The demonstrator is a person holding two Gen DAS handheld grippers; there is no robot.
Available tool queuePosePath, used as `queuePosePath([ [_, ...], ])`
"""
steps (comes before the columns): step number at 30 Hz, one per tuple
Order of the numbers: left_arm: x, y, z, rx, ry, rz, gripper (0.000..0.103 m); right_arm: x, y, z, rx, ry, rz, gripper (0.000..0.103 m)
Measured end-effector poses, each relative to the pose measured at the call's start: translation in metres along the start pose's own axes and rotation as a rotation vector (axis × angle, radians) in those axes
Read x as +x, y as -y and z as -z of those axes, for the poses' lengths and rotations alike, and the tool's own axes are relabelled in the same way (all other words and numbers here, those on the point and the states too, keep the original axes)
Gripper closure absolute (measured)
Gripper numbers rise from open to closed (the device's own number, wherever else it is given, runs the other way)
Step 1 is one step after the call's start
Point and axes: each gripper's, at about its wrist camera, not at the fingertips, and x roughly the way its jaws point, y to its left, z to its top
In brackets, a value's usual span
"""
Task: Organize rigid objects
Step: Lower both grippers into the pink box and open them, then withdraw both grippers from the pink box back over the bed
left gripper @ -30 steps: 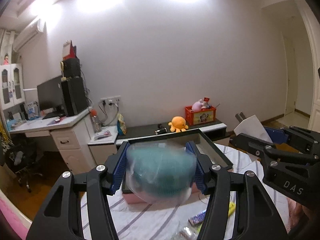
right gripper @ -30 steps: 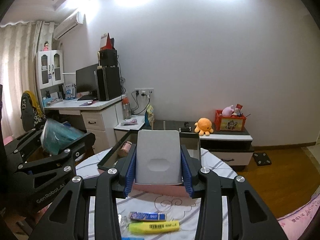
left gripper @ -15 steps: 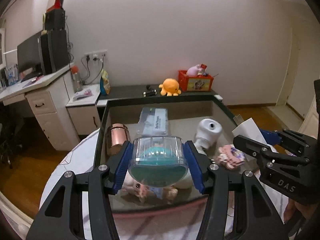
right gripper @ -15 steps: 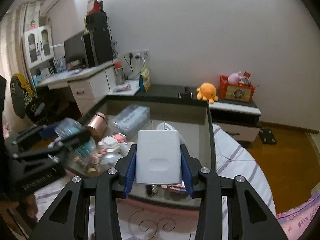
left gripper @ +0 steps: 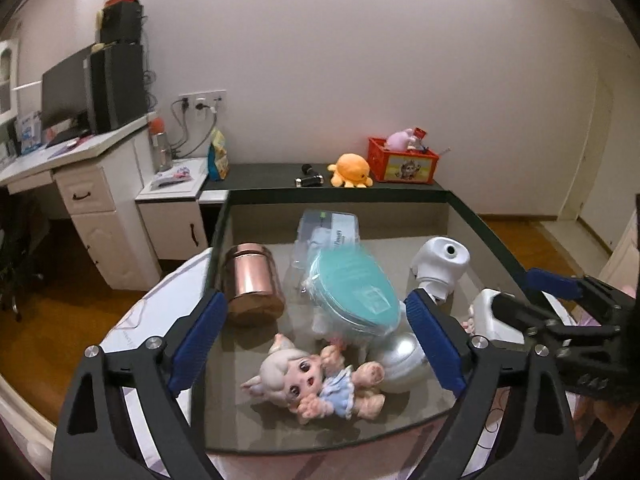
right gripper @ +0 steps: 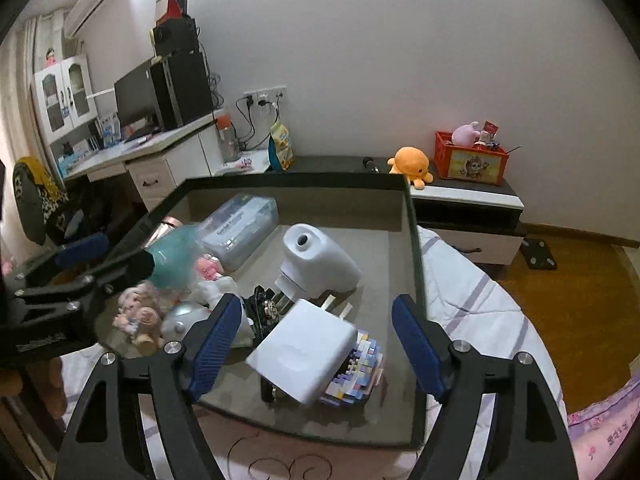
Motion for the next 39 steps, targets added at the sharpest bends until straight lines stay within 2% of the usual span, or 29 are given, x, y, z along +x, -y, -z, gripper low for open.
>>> queuePosePath([
  [3, -0.019, -0.006, 0.001, -0.028, 0.017, 0.006, 0.006, -0.02, 0.002, -0.003, 0.012, 0.035, 0.005, 0.023],
  [7, -0.066, -0.008, 0.009, -0.043, 0.081, -0.019, 0.001, -0.058, -0.001, -0.003, 0.029, 0.095, -0.003, 0.021],
  [11, -0.121, -0.001, 0.018, -0.036, 0.153, -0.036, 0.001, -0.109, -0.015, 0.004, 0.01, 0.185, -0.003, 0.017],
  [13, -0.153, 0.005, 0.025, -0.036, 0.199, -0.05, 0.0, -0.13, -0.022, 0.01, 0.001, 0.223, -0.012, 0.013],
  [15, -0.181, 0.01, 0.033, -0.031, 0.244, -0.064, 0.0, -0.155, -0.032, 0.021, -0.012, 0.265, -0.001, 0.0],
  [19, -0.228, 0.027, 0.049, -0.002, 0.31, -0.124, 0.0, -0.194, -0.049, 0.042, -0.035, 0.33, -0.007, 0.0],
  [22, -0.257, 0.037, 0.061, 0.033, 0.339, -0.149, 0.0, -0.221, -0.062, 0.057, -0.053, 0.384, 0.026, 0.0],
  [24, -0.271, 0.043, 0.067, 0.048, 0.354, -0.159, 0.0, -0.234, -0.069, 0.064, -0.061, 0.405, 0.061, 0.0],
  [30, -0.309, 0.054, 0.079, 0.086, 0.382, -0.164, 0.0, -0.267, -0.079, 0.078, -0.069, 0.45, 0.081, 0.0],
  [39, -0.328, 0.06, 0.087, 0.103, 0.397, -0.183, 0.0, -0.289, -0.086, 0.09, -0.075, 0.469, 0.095, 0.0],
])
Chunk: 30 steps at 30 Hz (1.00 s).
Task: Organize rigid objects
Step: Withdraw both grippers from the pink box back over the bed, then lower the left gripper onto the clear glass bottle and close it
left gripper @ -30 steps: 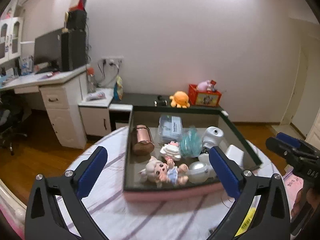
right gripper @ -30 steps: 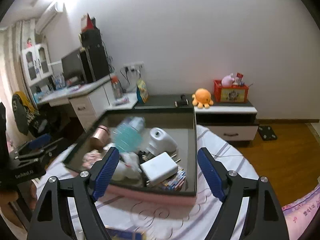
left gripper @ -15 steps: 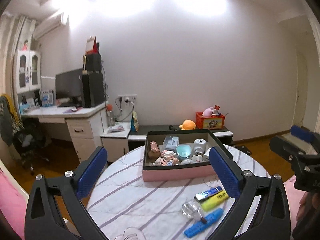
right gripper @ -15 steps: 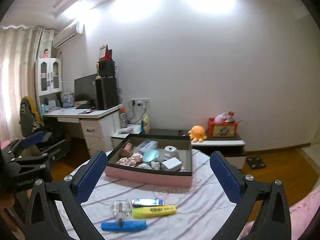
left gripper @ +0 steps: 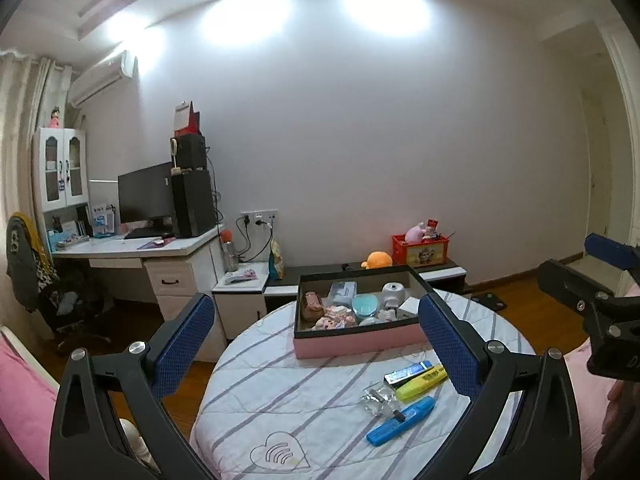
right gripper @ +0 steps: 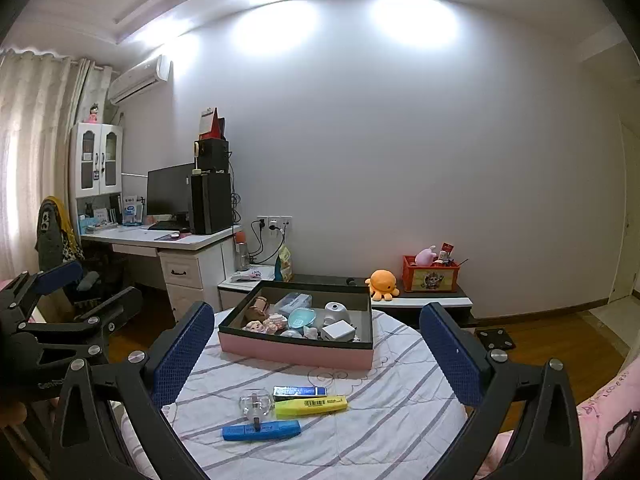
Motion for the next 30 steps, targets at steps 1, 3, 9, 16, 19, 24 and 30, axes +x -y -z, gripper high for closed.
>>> queuePosePath([
  [1, 0.0, 0.0, 0.001, -0.003, -0.003, 0.003, 0.0, -0.001, 0.001, 0.001, 0.001, -0.001, 0.001, 0.0],
  [3, 0.0, -0.002, 0.003, -0.007, -0.014, 0.004, 0.0, -0.002, 0.002, 0.002, 0.004, -0.005, 0.003, 0.0],
  [9, 0.015, -0.002, 0.016, -0.005, -0.076, 0.018, 0.0, 0.003, 0.008, 0.012, 0.013, -0.043, 0.015, 0.0],
  [16, 0.06, 0.015, 0.059, 0.001, -0.247, 0.111, 0.0, 0.022, 0.022, 0.038, 0.04, -0.131, 0.041, 0.0],
  [19, 0.085, 0.027, 0.086, 0.024, -0.345, 0.129, 0.0, 0.037, 0.033, 0.058, 0.06, -0.192, 0.055, 0.0],
  [24, 0.116, 0.045, 0.116, 0.028, -0.461, 0.174, 0.0, 0.061, 0.05, 0.091, 0.099, -0.3, 0.065, 0.0],
  [30, 0.146, 0.051, 0.124, 0.005, -0.524, 0.163, 0.0, 0.079, 0.061, 0.112, 0.117, -0.362, 0.059, 0.0],
])
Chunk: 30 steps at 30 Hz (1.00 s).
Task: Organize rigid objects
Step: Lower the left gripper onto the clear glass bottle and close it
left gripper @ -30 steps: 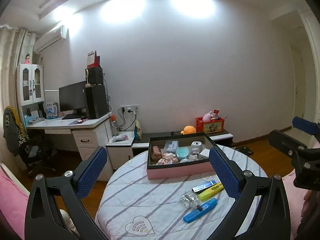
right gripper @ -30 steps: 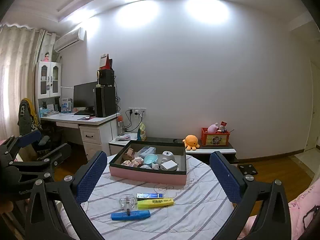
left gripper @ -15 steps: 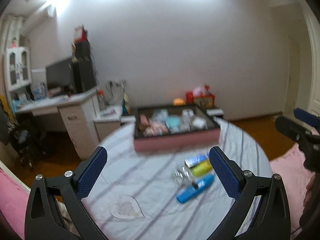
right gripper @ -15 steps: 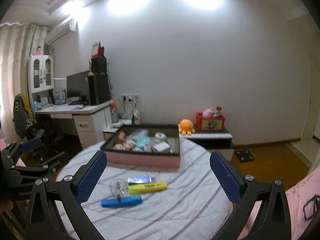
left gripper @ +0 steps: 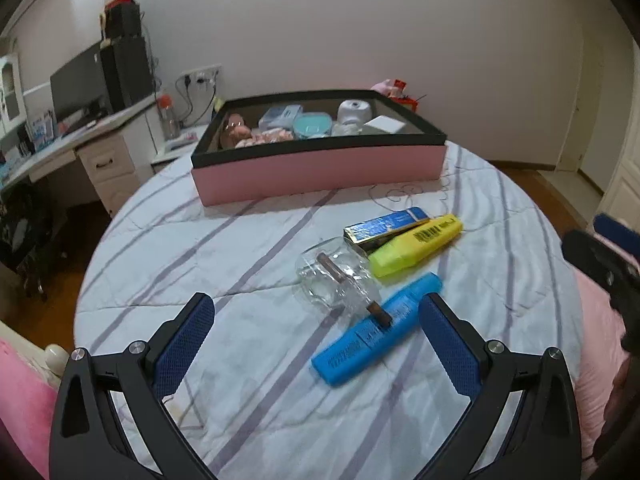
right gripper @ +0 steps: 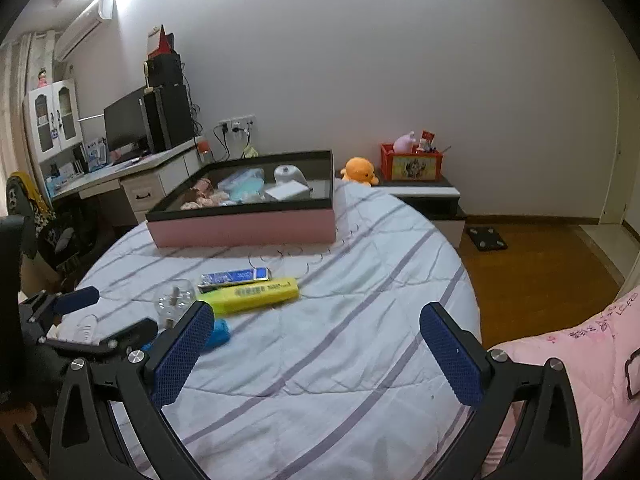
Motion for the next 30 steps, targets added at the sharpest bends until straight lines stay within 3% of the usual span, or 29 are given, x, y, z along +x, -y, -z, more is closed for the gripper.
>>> queuePosePath([
  [13, 0.043, -0.007, -0.018, -0.011, -0.083, -0.032, 0.0, 0.035, 0.013, -0.002, 0.028, -0.061, -0.016, 0.0],
  [21, 0.067, -0.012, -0.017, -0.023, -0.18, -0.022, 0.0, 0.045, 0.012, -0.003, 0.02, -0.087, -0.021, 0.0],
  [30, 0.073, -0.014, -0.021, -0.017, -0.183, -0.001, 0.005, 0.05, 0.009, -0.004, 0.012, -0.109, -0.018, 0.0],
])
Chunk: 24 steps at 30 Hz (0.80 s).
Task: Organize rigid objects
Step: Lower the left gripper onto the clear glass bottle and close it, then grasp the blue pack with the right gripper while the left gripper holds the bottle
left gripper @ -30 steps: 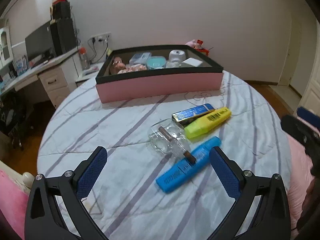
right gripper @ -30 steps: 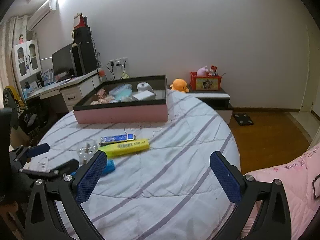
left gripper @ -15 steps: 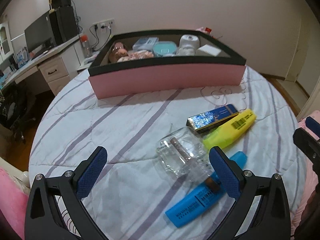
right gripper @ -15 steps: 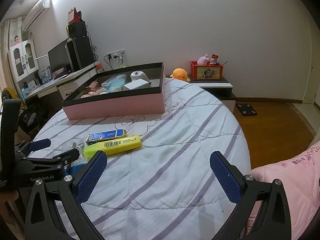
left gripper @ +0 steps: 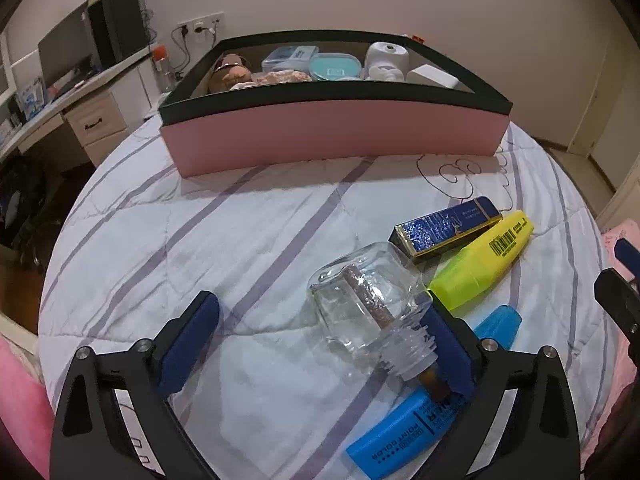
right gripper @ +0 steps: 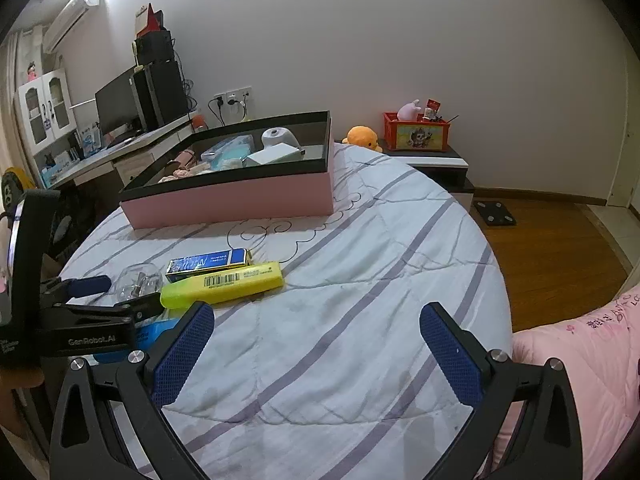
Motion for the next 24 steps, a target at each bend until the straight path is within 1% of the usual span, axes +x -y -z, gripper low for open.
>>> queuePosePath([
  [4, 0.001, 0.003, -0.004, 0.024, 0.004, 0.008, 0.012, 0.0, -0.003, -0.001, -0.01, -0.004, 0.001, 0.0],
  [6, 0.001, 0.003, -0.005, 0.033, 0.012, 0.021, 0.02, 0.0, -0.004, -0.001, -0.01, -0.006, -0.001, 0.0],
  [8, 0.0, 0.004, -0.007, 0.038, 0.024, 0.04, 0.039, 0.0, -0.005, -0.001, -0.011, -0.009, 0.002, 0.0],
  [9, -0.001, 0.004, -0.008, 0.041, 0.028, 0.042, 0.042, 0.0, -0.005, -0.001, -0.011, -0.011, 0.004, 0.0],
  [10, -0.001, 0.004, -0.008, 0.043, 0.033, 0.043, 0.05, 0.0, -0.006, -0.001, -0.011, -0.013, 0.004, 0.0],
  [13, -0.004, -0.003, -0.007, 0.018, 0.044, 0.059, 0.05, -0.001, -0.007, 0.0, -0.013, -0.016, 0.006, 0.0],
  [15, -0.009, -0.009, -0.003, 0.0, 0.054, 0.039, 0.05, -0.001, -0.008, 0.0, -0.017, -0.019, 0.011, 0.0],
  [20, -0.021, -0.027, 0.008, -0.006, 0.062, -0.012, 0.05, 0.0, -0.012, 0.0, -0.017, -0.027, 0.013, 0.0],
  [24, -0.027, -0.043, 0.019, -0.025, 0.052, -0.026, 0.05, 0.008, -0.024, -0.003, -0.026, -0.048, 0.0, 0.0],
])
